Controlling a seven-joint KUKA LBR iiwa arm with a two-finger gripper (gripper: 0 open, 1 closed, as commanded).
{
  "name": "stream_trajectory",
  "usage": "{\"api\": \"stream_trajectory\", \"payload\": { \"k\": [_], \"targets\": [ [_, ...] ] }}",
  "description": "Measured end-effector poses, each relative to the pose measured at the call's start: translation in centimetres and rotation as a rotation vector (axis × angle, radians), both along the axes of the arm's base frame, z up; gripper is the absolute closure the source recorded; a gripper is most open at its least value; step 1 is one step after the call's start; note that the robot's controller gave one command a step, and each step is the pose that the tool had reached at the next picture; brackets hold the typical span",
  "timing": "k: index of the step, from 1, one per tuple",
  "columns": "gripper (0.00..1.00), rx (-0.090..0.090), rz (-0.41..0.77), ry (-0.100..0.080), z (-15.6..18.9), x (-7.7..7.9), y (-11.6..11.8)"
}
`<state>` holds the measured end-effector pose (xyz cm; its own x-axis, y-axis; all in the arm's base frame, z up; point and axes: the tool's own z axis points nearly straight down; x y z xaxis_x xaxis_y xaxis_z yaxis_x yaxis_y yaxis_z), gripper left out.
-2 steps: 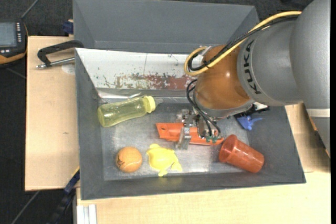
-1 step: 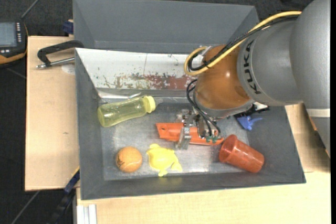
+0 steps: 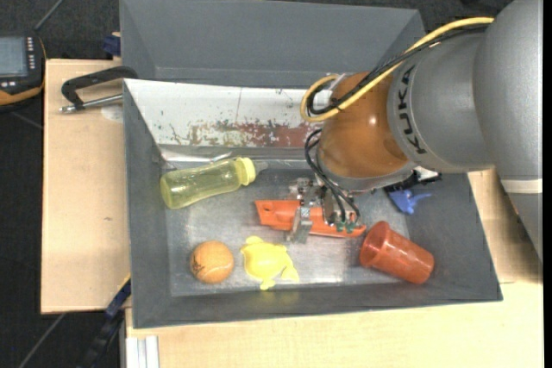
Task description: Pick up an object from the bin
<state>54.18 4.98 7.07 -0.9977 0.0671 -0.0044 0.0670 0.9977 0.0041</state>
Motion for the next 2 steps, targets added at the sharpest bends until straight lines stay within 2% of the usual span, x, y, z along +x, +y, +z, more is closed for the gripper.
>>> {"api": "stream_trajectory", "payload": {
  "k": [1,2],
  "targets": [
    [1.0,0.001,-0.007,-0.003,-0.01,0.58,0.02],
    [1.0,0.001,0.001,0.0,-0.01,0.28,-0.1]
  ]
}}
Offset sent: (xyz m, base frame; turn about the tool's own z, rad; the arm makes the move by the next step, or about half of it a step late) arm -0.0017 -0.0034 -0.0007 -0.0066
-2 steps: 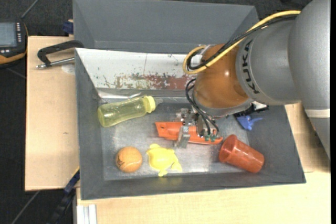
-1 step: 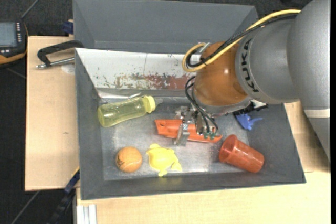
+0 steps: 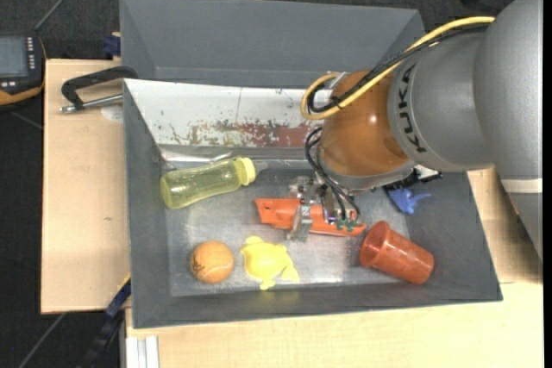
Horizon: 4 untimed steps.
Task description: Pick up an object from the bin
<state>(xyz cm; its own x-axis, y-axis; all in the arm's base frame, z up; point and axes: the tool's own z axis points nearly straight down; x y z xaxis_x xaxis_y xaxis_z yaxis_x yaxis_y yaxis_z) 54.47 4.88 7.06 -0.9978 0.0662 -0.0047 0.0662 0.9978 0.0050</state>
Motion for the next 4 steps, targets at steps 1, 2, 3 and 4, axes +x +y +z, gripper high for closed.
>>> {"api": "stream_trajectory", "payload": {
  "k": [1,2,3,4],
  "targets": [
    [1.0,0.002,-0.016,-0.006,0.72,0.47,0.32],
    [1.0,0.002,-0.012,-0.004,0.63,0.46,0.16],
    [1.0,0.002,0.007,-0.008,0.34,0.77,0.09],
    [1.0,0.003,0.006,-0.008,0.05,0.92,0.4]
  ]
}}
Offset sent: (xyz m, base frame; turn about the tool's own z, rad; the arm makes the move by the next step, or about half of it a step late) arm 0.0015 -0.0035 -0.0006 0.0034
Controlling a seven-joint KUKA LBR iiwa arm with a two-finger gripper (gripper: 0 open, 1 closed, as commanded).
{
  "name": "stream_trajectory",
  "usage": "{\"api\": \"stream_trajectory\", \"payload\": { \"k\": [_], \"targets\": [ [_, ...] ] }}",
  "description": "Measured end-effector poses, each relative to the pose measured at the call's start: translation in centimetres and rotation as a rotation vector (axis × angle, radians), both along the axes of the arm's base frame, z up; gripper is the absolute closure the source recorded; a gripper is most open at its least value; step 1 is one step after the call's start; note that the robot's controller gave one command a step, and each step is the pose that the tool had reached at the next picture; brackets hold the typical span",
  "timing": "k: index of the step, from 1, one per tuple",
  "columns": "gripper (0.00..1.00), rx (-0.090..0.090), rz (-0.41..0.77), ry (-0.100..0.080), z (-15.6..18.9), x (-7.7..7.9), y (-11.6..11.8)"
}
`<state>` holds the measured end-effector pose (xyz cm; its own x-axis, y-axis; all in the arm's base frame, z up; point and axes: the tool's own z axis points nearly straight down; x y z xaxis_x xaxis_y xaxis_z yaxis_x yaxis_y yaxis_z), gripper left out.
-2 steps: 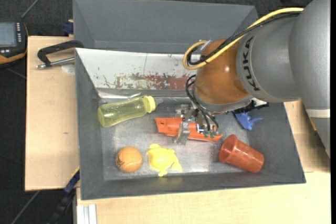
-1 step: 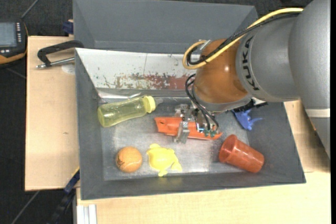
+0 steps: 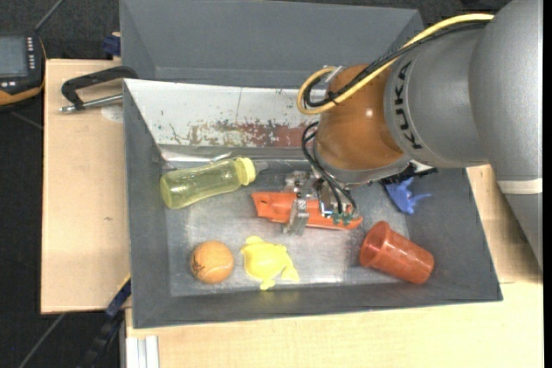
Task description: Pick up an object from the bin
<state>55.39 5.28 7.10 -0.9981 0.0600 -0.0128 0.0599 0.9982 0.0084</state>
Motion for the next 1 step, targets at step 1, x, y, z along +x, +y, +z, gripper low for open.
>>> {"api": "stream_trajectory", "payload": {
  "k": [1],
  "targets": [
    [1.0,0.0,0.009,-0.003,-0.04,0.37,0.03]
  ]
}}
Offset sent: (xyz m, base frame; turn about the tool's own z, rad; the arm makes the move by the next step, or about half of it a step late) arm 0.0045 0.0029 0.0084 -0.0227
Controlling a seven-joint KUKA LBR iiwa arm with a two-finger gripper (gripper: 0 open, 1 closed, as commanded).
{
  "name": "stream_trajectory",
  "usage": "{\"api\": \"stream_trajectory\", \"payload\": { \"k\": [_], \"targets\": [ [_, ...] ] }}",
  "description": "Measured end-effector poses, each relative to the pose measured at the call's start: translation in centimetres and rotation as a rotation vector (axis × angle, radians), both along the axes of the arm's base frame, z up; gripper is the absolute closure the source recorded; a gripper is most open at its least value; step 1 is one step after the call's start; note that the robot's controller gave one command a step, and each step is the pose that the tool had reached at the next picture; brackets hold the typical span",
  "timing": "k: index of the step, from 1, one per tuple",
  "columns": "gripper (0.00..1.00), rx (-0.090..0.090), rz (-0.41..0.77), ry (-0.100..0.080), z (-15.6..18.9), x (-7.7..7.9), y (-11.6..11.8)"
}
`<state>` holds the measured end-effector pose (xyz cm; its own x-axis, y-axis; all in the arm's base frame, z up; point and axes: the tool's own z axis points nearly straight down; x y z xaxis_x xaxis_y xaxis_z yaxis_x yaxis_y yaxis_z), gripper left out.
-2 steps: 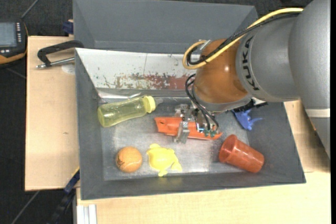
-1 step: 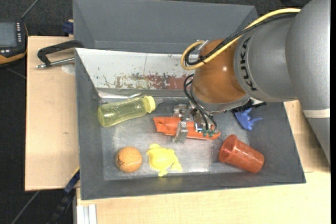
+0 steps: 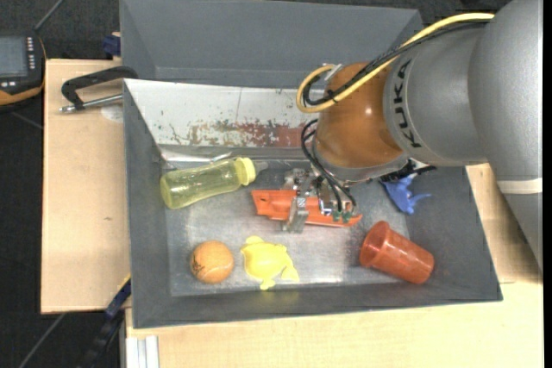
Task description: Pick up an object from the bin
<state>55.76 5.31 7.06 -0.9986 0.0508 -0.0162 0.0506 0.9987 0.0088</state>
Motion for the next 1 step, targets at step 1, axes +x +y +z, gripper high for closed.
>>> {"api": "stream_trajectory", "payload": {
  "k": [1],
  "targets": [
    [1.0,0.001,0.01,-0.002,0.71,0.16,0.22]
  ]
}}
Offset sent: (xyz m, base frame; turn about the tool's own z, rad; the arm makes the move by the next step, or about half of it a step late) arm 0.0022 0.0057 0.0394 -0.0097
